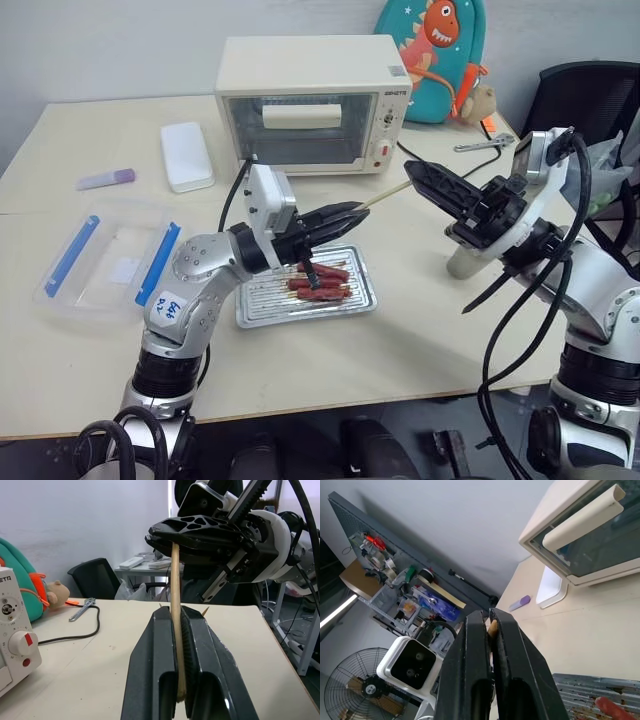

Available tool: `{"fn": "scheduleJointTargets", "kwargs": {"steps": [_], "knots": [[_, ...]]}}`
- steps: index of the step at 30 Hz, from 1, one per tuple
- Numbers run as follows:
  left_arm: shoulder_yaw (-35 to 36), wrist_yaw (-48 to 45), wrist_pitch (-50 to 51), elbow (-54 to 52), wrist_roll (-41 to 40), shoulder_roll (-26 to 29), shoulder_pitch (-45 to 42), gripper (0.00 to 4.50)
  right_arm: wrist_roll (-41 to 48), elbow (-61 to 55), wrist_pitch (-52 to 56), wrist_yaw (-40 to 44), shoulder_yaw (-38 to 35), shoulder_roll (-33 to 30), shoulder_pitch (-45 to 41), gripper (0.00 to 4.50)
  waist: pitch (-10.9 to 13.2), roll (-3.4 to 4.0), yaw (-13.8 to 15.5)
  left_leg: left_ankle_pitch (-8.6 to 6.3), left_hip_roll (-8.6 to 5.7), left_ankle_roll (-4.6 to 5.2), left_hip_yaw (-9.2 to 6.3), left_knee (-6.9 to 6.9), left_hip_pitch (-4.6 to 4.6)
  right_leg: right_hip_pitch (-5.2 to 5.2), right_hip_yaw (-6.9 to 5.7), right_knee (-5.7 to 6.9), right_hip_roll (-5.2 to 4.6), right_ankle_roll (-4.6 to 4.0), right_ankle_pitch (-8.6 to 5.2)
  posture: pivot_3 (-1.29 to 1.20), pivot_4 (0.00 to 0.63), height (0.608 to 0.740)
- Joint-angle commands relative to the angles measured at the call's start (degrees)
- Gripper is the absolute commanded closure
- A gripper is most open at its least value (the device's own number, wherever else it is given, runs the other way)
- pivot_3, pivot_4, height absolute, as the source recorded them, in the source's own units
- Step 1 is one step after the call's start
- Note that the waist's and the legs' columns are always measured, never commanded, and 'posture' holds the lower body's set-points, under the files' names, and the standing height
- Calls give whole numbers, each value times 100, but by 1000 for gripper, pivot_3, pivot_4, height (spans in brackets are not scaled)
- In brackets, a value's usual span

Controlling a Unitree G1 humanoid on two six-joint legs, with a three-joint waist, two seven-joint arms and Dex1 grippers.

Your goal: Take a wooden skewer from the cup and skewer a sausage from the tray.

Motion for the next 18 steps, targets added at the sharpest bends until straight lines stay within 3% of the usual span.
{"fn": "scheduleJointTargets", "kwargs": {"steps": [1,4,11,15,18], "knots": [[204,177,-63,-96,-5,30,-45,4500,105,-159,48,55,-154,-67,39,3944,0,0,1,0,0,0,0,0,0,0,0,0,0,0,0,0,150,740],[202,205,-51,-122,-10,39,-28,4500,105,-179,58,34,-101,-164,56,3275,0,0,3,0,0,0,0,0,0,0,0,0,0,0,0,0,150,740],[210,238,-10,-169,-10,94,-17,4500,105,-139,84,53,-12,-270,83,3275,0,0,1,0,0,0,0,-1,0,0,0,-1,0,0,0,0,150,740],[341,136,28,-254,36,425,181,4500,74,-175,269,139,186,-1083,146,3275,0,1,1,0,0,0,0,-1,0,1,0,-2,-1,0,0,0,150,740],[621,9,113,-385,-34,902,500,4500,-755,-214,559,785,446,-1770,-114,3275,0,1,-14,0,1,0,2,-6,1,-2,2,-4,-1,0,0,0,150,740]]}}
